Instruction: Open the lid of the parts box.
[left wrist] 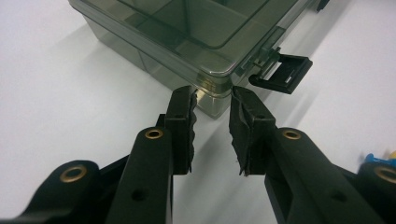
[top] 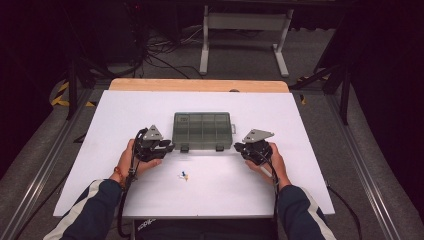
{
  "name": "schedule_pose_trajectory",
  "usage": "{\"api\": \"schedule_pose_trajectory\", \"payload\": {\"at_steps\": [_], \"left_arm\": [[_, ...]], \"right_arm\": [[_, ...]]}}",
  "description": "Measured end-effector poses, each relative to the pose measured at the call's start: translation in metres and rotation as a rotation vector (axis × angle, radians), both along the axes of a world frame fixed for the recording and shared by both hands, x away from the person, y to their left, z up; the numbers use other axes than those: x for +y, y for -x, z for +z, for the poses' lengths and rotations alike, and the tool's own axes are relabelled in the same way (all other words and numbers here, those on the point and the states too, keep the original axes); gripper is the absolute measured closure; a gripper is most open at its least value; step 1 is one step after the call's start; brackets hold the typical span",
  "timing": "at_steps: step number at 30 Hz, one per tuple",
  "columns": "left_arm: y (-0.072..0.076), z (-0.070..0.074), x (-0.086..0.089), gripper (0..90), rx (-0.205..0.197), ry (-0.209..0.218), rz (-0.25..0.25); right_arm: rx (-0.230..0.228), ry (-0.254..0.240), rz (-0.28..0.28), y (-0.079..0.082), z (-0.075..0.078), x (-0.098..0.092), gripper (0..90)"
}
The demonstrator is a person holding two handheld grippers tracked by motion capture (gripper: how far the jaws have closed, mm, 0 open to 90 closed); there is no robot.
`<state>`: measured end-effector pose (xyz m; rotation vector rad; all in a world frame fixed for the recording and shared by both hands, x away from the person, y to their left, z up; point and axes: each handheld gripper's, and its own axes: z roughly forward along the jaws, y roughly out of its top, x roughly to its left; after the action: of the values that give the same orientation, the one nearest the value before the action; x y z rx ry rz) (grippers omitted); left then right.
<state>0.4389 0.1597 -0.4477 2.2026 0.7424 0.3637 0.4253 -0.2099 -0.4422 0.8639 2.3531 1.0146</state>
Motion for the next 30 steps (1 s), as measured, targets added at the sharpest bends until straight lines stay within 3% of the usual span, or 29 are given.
{"api": "schedule_pose_trajectory", "payload": {"at_steps": [4, 13, 17, 24, 30], "left_arm": [[-0.001, 0.000, 0.000, 70.1, 0.004, 0.008, -0.001], [-0.002, -0.001, -0.001, 68.1, 0.013, 0.026, -0.004], [-0.004, -0.003, 0.001, 67.8, 0.022, 0.041, -0.006], [-0.005, -0.002, 0.003, 72.0, 0.018, 0.060, -0.002], [-0.004, -0.001, 0.003, 72.9, 0.000, 0.051, -0.003]], "right_arm": [[0.005, -0.029, 0.019, -0.002, 0.000, 0.000, 80.6], [0.019, -0.042, 0.031, -0.007, -0.002, 0.008, 74.6], [0.024, -0.062, 0.029, -0.008, -0.001, 0.007, 75.2], [0.016, -0.054, 0.035, -0.006, 0.000, 0.010, 79.1], [0.009, -0.054, 0.027, -0.005, 0.000, 0.011, 79.0]]}}
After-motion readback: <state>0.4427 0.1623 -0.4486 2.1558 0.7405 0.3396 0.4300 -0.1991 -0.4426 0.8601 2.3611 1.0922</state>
